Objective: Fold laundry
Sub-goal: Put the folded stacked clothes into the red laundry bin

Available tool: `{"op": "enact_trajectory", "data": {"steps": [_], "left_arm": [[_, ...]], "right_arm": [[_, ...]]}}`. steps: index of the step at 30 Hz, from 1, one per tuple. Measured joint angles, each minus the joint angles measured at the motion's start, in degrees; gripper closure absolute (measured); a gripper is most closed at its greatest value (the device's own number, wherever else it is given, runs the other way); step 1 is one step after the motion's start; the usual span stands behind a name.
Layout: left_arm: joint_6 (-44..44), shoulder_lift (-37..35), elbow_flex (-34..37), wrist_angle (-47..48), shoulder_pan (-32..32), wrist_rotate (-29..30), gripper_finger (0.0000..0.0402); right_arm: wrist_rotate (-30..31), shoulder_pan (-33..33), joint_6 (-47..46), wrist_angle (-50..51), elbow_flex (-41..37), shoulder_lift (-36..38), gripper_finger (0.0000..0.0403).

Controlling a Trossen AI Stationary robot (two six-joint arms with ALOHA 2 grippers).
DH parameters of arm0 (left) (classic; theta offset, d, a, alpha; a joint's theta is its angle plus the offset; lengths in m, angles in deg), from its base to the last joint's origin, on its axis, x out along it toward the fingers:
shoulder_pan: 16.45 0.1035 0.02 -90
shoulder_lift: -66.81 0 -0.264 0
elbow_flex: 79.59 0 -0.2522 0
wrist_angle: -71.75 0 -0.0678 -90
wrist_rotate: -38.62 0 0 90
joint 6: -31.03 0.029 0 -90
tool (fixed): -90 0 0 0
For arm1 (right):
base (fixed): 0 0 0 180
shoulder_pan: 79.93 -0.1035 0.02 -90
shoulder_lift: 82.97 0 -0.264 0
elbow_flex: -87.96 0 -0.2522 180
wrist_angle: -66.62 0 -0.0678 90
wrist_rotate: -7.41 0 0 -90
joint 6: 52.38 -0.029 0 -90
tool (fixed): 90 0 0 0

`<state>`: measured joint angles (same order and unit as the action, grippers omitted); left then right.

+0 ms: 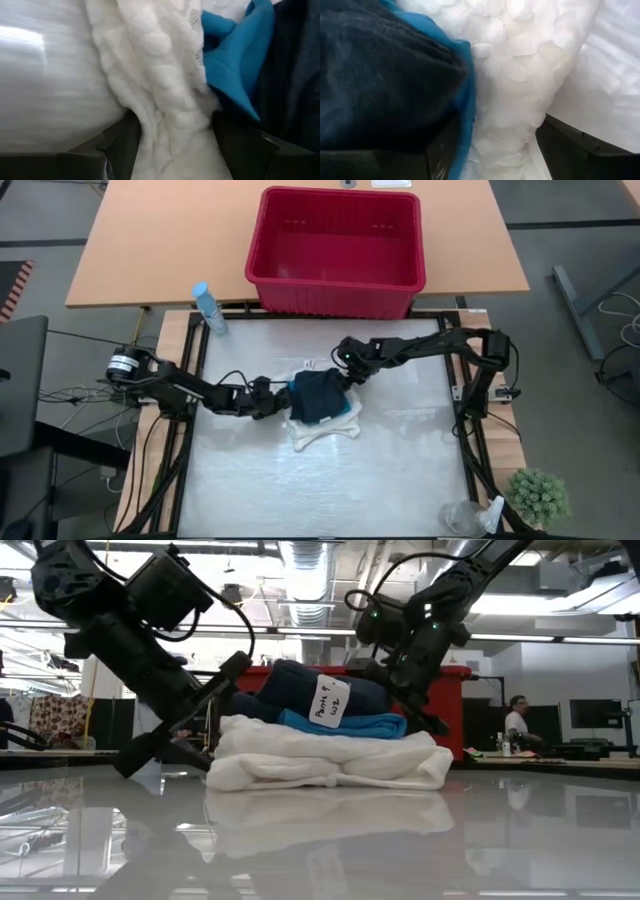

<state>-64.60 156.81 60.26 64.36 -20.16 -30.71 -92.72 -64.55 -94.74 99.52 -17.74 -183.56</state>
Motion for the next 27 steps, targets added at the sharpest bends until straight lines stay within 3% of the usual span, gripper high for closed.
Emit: {"op": "enact_trajectory", "data": {"steps": [8, 13, 16, 20, 23, 27], "left_arm": [[0.3, 1.94, -1.78, -0.28, 1.01, -0.92, 0.016], [-0.23, 1.99, -1.82, 0.29, 1.87, -2.12, 0.0215], [0.51, 2.05, -1.89, 0.32, 1.96, -1.77, 0.0277], [1.24, 2.07, -1.91, 0.0, 2.19, -1.73, 0.0369], [0.92, 2.07, -1.82, -0.68, 2.37, -1.64, 0.0386], [0.02, 2.07, -1.8, -0.13, 3.12, -2.05, 0.0388]], "right_arm": [[-3.65, -1.7, -1.91, -2.54, 0.32, -6.1, 0.0122], [-3.85, -2.48, -4.08, -3.27, 0.25, -7.96, 0.0136], [-3.93, -2.88, -4.49, -3.76, 0.19, -8.23, 0.0182], [-4.38, -3.08, -4.48, -5.87, 0.07, -8.31, 0.029], [-4.63, -3.03, -4.16, -6.64, 0.06, -8.33, 0.0367], [-4.87, -2.35, -3.37, -6.34, 0.04, -7.96, 0.036]]}}
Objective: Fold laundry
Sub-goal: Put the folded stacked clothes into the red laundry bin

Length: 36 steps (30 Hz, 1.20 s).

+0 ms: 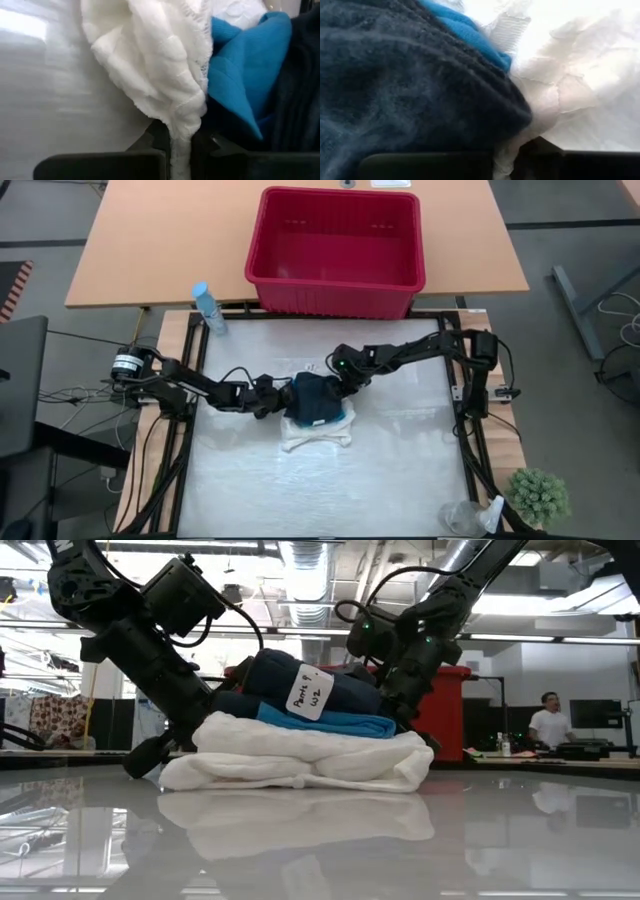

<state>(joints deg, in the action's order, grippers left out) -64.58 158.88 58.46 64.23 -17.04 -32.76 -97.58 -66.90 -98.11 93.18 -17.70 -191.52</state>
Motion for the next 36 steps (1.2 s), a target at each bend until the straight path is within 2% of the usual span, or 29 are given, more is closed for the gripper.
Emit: {"op": "enact_trajectory", "data": {"steps": [3, 10, 15, 18, 21, 32, 36], "left_arm": [[-2.18, -0.04, -0.07, 1.81, 0.73, -0.29, 0.0388], [-2.98, -0.07, -0.05, 2.27, 1.25, -1.35, 0.0385], [-4.94, -0.04, -0.02, 2.78, 1.3, -1.43, 0.0383], [-5.29, -0.04, 0.0, 2.88, 1.4, -1.36, 0.0382], [-5.52, -0.04, 0.0, 2.88, 1.45, -1.28, 0.0381], [-5.82, -0.04, 0.04, 2.53, 1.43, -0.77, 0.038], [-5.64, -0.04, 0.06, 2.09, 1.39, -0.62, 0.038]], "right_arm": [[-1.14, 0.75, 1.01, 1.19, -0.05, 0.7, 0.0306], [-1.58, 1.69, 3.62, 8.04, 0.02, 2.99, 0.0146], [-0.2, 1.38, 2.84, 14.29, -0.2, 6.47, 0.0076], [4.07, 0.0, 1.34, 18.96, -0.28, 8.94, 0.0058], [6.19, -1.87, -1.02, 18.7, -0.24, 8.68, 0.0052], [8.02, -6.53, -9.75, 10.04, -0.05, 4.43, 0.0054], [7.78, -6.69, -13.68, 7.45, -0.09, 4.35, 0.007]]}}
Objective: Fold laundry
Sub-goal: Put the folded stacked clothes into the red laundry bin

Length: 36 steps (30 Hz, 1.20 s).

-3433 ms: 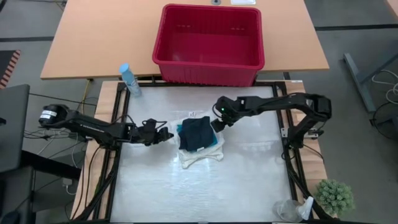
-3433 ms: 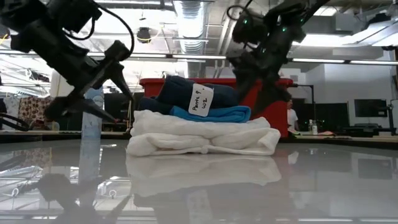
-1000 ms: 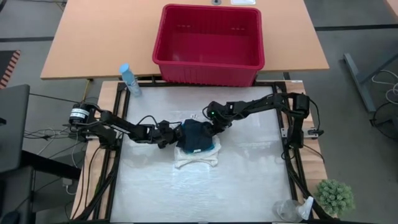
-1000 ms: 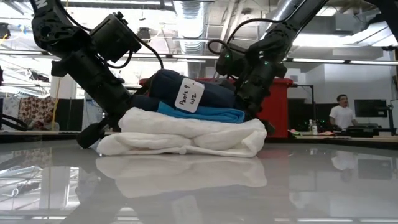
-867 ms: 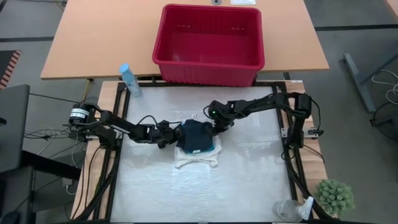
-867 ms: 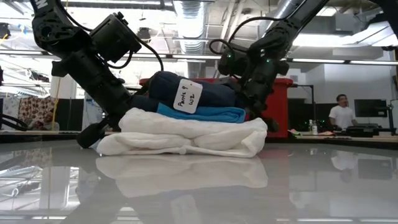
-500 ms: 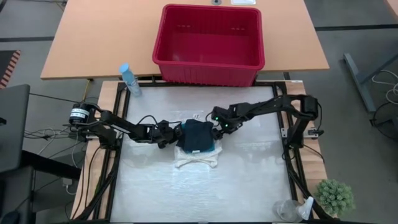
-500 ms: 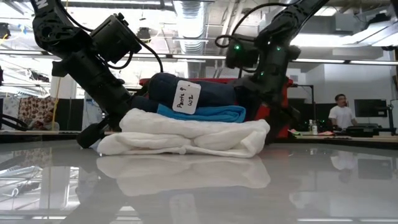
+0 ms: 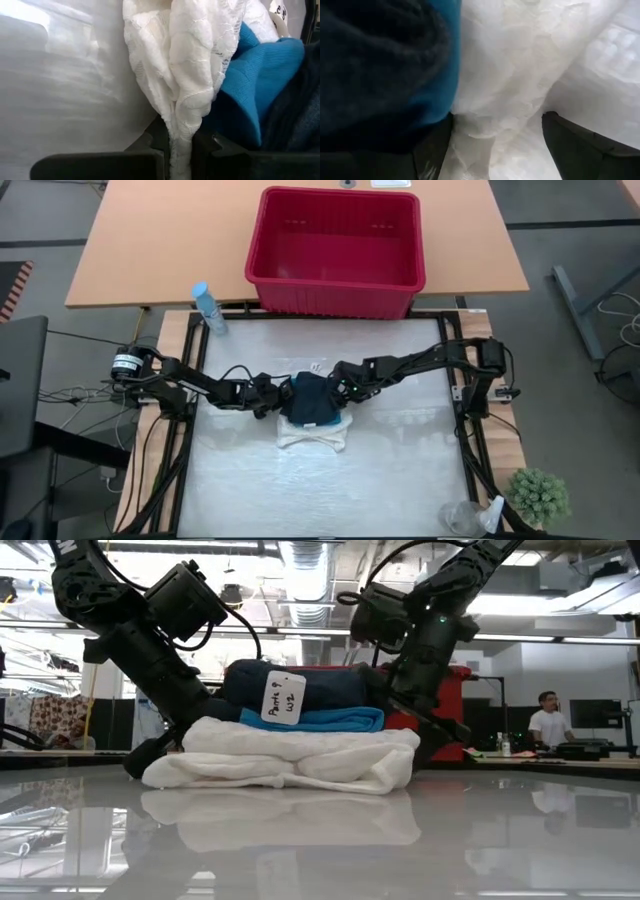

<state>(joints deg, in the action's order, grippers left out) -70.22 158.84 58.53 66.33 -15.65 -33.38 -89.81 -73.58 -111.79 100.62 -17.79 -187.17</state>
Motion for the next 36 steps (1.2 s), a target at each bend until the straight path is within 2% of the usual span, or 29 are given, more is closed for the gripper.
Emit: {"op": "enact_trajectory", "data": {"steps": [7, 12, 15, 21, 29, 36], "left_arm": [[1.26, 0.04, 0.07, -1.74, -0.02, 0.03, 0.038], [1.57, 0.07, 0.11, -2.39, -0.04, 0.62, 0.0391], [1.4, 0.09, 0.15, -3.16, -0.07, 1.8, 0.0391], [1.61, 0.16, -0.67, -4.04, -0.01, 1.75, 0.0391], [3.68, 0.42, -4.47, -7.94, 0.85, -1.18, 0.0391], [3.76, 0.31, -7.1, -7.9, 4.71, -4.89, 0.0391]], "right_arm": [[0.52, 0.0, -2.12, -1.51, 0.07, -1.56, 0.0123], [-4.69, -0.23, -2.26, -3.75, 0.33, -5.71, 0.0173], [-7.18, -0.51, -2.14, -4.62, 0.35, -7.14, 0.0227], [-8.81, 0.61, 0.12, -6.04, 0.03, -6.18, 0.0363], [-8.02, 3.91, 1.42, -4.33, -0.26, -0.86, 0.0366], [-7.13, 6.09, 1.96, -2.12, 0.28, 2.81, 0.0366]]}}
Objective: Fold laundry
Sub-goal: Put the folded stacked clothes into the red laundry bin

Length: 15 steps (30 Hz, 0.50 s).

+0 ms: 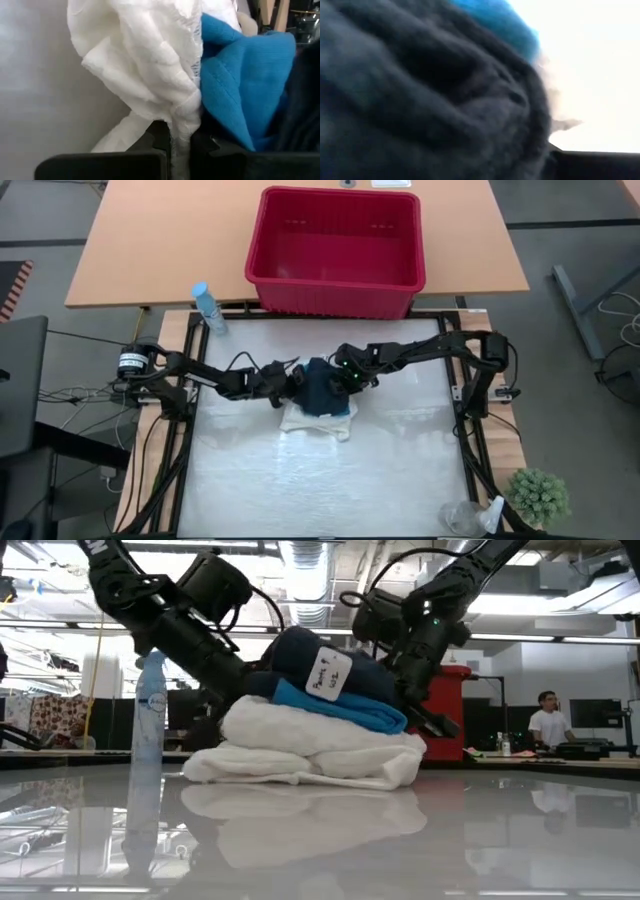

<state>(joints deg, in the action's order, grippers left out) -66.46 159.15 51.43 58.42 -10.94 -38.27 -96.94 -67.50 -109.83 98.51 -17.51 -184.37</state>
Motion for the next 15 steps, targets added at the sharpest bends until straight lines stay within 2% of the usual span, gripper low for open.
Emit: {"op": "enact_trajectory", "data": {"steps": [7, 15], "left_arm": [[1.55, -0.11, -5.16, 0.74, 5.8, -6.13, 0.0391], [1.34, -0.16, -10.88, 1.73, 11.25, -9.54, 0.0391]], "right_arm": [[-0.04, 1.73, 1.75, 4.91, 3.62, 2.82, 0.0366], [1.82, 5.13, 7.85, 17.44, 12.81, 3.23, 0.0366]]}}
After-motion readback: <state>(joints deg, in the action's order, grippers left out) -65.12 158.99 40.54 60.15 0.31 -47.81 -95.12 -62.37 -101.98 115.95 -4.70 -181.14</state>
